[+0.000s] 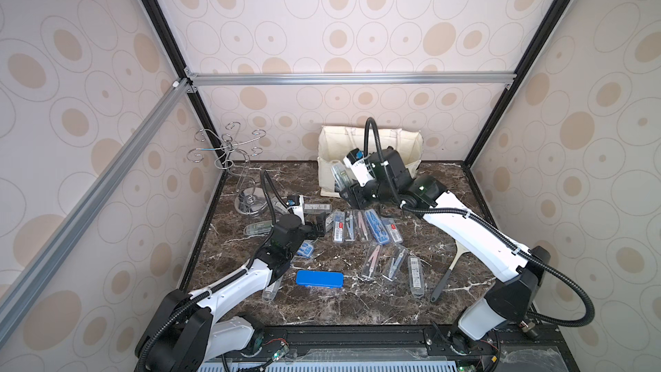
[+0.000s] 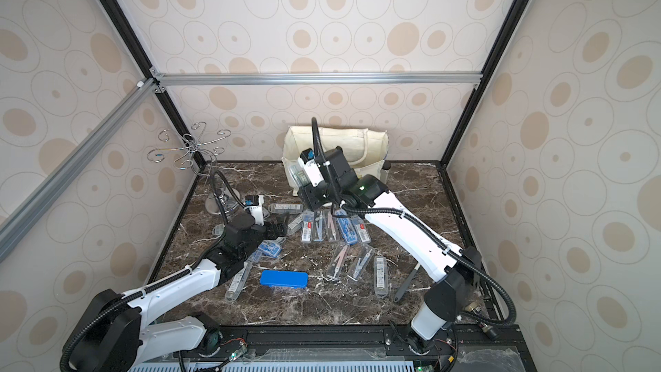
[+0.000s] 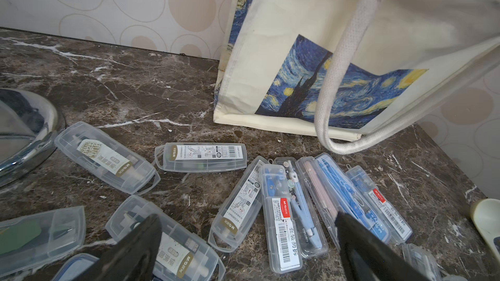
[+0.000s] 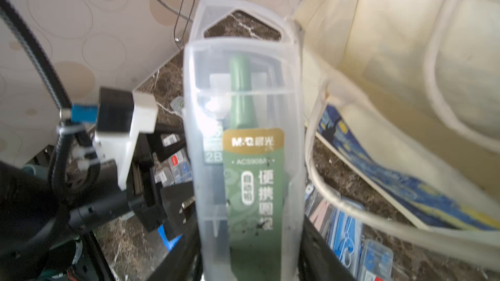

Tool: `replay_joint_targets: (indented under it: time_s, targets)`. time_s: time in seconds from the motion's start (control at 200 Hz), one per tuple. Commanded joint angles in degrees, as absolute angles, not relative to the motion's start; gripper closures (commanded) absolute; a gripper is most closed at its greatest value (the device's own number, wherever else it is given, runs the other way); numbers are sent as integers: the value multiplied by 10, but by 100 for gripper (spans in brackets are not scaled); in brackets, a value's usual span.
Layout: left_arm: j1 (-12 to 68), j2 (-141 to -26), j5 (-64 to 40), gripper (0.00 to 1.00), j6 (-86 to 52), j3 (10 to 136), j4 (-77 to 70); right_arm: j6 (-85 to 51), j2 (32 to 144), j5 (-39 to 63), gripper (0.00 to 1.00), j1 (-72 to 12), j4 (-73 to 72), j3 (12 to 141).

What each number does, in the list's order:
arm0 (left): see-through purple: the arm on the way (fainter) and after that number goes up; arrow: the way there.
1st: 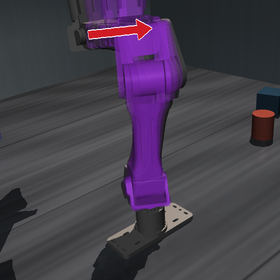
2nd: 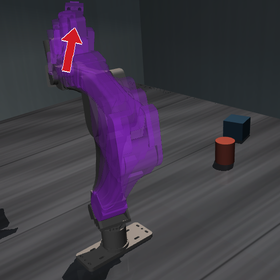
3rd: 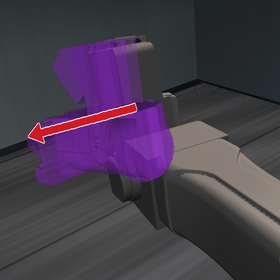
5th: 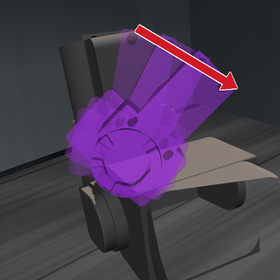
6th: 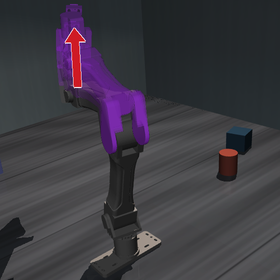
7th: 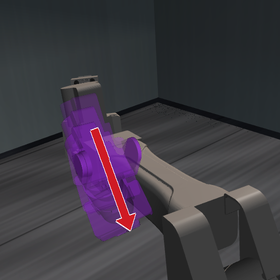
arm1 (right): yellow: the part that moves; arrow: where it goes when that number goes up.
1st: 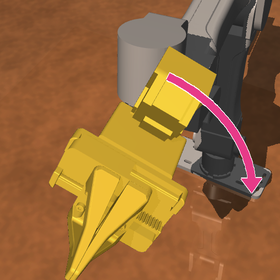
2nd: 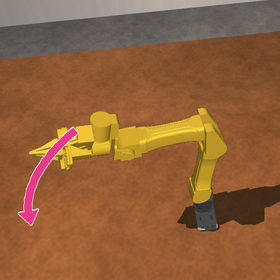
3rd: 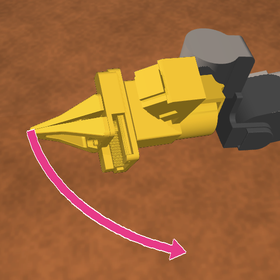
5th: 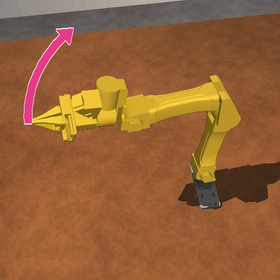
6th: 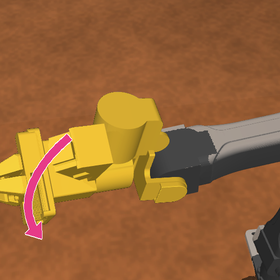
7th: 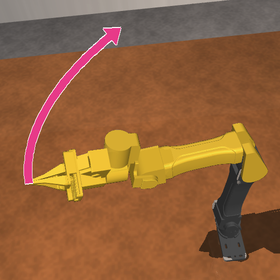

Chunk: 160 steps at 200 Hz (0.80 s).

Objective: Put the compass set into the canvas bag
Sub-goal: Place the compass set in the canvas bag.

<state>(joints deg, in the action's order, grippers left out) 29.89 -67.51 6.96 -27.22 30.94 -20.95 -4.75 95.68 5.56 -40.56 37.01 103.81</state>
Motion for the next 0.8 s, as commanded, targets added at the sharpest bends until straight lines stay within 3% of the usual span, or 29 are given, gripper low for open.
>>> replay_joint_targets:
  time_s: [0.0, 0.2, 0.44, 0.795]
  targets:
    - [294, -657, 81, 0, -272, 304, -221, -10, 1004, 102, 47, -363, 408, 1118]
    - [294, -637, 95, 0, -279, 291, -214, 5, 1095, 133, 47, -280, 427, 1241]
    - [294, -632, 111, 0, -289, 291, -195, 28, 1172, 158, 47, -201, 438, 1288]
    - [293, -646, 120, 0, -297, 294, -189, 175, 1231, 163, 46, -165, 526, 1330]
